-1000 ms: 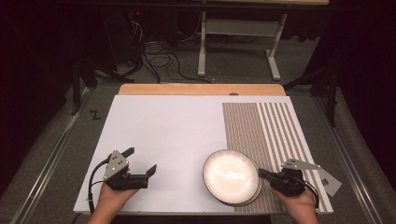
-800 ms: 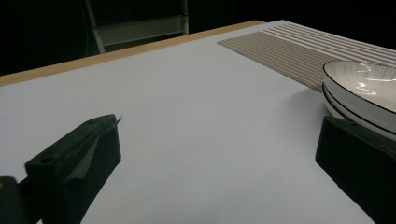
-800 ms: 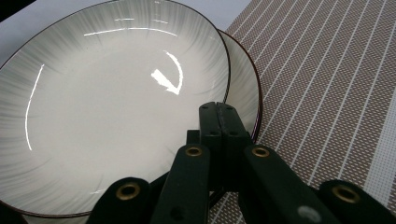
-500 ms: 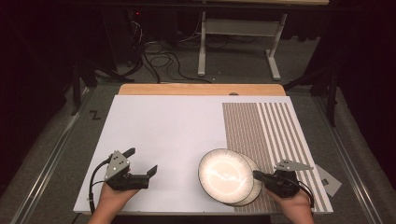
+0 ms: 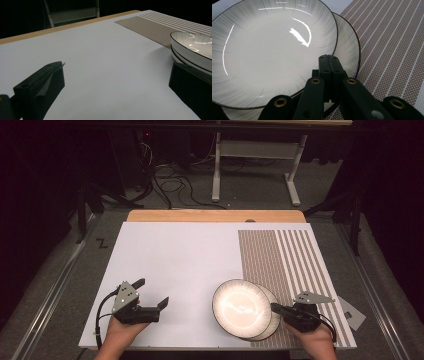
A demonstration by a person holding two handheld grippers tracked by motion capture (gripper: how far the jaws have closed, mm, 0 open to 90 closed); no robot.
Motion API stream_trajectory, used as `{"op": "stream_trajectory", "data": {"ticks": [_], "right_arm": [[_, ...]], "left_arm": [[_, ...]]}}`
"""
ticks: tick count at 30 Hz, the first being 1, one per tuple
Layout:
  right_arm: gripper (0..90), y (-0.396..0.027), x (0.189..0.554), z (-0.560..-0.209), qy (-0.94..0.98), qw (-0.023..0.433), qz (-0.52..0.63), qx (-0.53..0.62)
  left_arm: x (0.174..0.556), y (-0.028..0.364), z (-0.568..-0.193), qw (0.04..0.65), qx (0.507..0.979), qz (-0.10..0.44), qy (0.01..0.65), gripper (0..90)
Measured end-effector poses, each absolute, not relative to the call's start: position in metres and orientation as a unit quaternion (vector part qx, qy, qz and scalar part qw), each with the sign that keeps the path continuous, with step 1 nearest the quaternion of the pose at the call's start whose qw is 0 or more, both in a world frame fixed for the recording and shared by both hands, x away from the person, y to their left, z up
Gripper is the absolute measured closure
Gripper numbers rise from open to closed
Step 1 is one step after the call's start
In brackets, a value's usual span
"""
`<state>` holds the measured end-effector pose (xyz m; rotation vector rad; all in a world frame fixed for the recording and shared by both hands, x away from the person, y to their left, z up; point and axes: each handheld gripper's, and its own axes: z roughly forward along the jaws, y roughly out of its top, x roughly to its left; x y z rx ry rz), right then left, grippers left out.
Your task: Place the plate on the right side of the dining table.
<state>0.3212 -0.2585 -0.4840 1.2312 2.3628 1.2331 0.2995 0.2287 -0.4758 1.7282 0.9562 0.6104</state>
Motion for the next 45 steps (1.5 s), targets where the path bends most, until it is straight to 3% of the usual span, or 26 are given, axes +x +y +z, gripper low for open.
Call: {"op": "stream_trajectory", "data": {"ticks": [29,45], "right_arm": [[90.0,-0.257,0.321,-0.484,0.804,0.1,0.413,0.415],[90.0,-0.235,0.318,-0.487,0.832,0.091,0.396,0.378]], "left_arm": [[0.299,0.229,-0.475,0.513,0.718,0.252,0.397,0.6],[0.3,0.226,-0.475,0.52,0.719,0.229,0.401,1.8]]}}
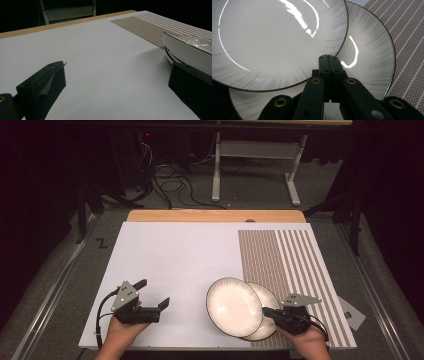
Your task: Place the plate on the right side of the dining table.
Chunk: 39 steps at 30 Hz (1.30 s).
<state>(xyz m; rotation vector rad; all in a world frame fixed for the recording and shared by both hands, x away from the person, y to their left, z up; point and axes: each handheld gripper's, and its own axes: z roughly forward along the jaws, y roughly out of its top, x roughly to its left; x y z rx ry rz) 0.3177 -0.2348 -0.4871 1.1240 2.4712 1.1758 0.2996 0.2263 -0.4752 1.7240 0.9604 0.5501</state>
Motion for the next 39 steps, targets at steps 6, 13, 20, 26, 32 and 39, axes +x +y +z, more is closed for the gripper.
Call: {"op": "stream_trajectory", "data": {"ticks": [6,13,20,26,32,39], "right_arm": [[90.0,-0.229,0.317,-0.487,0.839,0.094,0.389,0.368],[90.0,-0.229,0.316,-0.487,0.841,0.097,0.386,0.366],[90.0,-0.229,0.316,-0.487,0.843,0.1,0.384,0.363],[90.0,-0.229,0.316,-0.488,0.844,0.103,0.383,0.362],[90.0,-0.229,0.316,-0.488,0.844,0.103,0.382,0.362],[90.0,-0.228,0.317,-0.488,0.844,0.102,0.382,0.363]], "left_arm": [[0.301,0.217,-0.475,0.536,0.716,0.176,0.41,4.2],[0.303,0.186,-0.47,0.545,0.728,0.105,0.402,10.2],[0.309,0.16,-0.467,0.536,0.738,0.054,0.406,15.7],[0.313,0.146,-0.463,0.534,0.741,0.023,0.407,17.0],[0.32,0.135,-0.462,0.516,0.751,0.01,0.411,19.2],[0.327,0.118,-0.462,0.499,0.765,-0.008,0.408,26.8]]}}
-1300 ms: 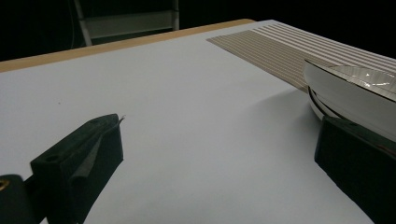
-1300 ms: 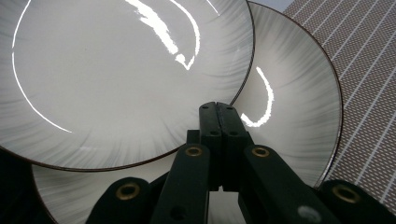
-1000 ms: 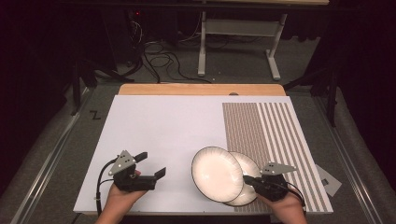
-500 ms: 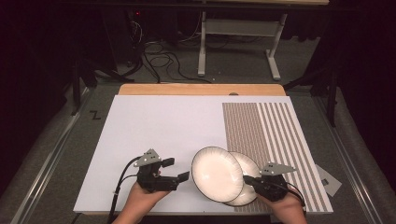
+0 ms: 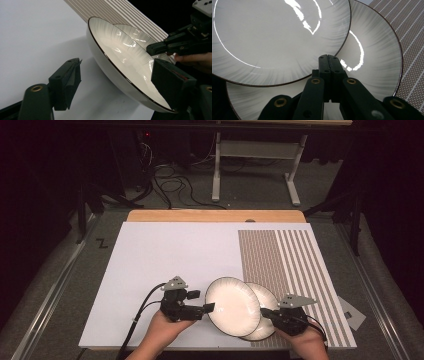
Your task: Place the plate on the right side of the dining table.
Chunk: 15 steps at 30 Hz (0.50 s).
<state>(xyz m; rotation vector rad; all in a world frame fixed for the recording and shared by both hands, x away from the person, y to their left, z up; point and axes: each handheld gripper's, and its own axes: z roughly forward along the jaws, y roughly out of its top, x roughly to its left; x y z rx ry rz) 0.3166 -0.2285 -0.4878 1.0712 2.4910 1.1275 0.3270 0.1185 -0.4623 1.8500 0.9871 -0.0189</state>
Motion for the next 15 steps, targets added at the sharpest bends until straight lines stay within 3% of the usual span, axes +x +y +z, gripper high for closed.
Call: {"op": "stream_trajectory", "data": {"ticks": [11,15], "right_arm": [[90.0,-0.229,0.317,-0.488,0.846,0.103,0.38,0.36],[90.0,-0.229,0.318,-0.489,0.846,0.104,0.38,0.36]], "left_arm": [[0.336,0.104,-0.471,0.464,0.775,-0.03,0.428,38.0],[0.336,0.101,-0.474,0.454,0.776,-0.043,0.435,45.9]]}}
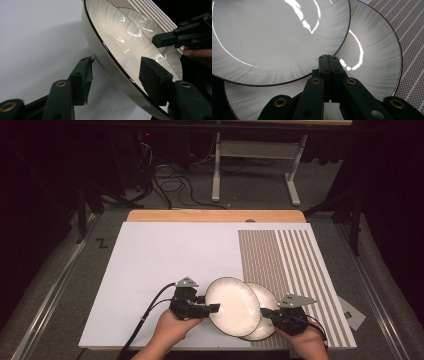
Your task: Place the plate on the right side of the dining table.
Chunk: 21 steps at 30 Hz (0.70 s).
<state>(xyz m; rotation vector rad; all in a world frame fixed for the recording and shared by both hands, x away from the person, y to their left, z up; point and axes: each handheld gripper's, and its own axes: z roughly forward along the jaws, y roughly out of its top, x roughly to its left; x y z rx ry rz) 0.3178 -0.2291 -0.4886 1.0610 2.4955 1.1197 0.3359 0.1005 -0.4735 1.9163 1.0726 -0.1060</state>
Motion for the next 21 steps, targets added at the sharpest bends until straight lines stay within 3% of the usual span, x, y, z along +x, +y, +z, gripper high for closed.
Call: {"op": "stream_trajectory", "data": {"ticks": [5,21], "right_arm": [[90.0,-0.2291,0.3178,-0.4887,0.846,0.104,0.379,0.36],[90.0,-0.2302,0.3176,-0.488,0.843,0.105,0.381,0.365]], "left_arm": [[0.3362,0.0992,-0.4724,0.451,0.775,-0.053,0.44,53.2],[0.3384,0.0962,-0.4711,0.422,0.773,-0.062,0.47,61.6]]}}
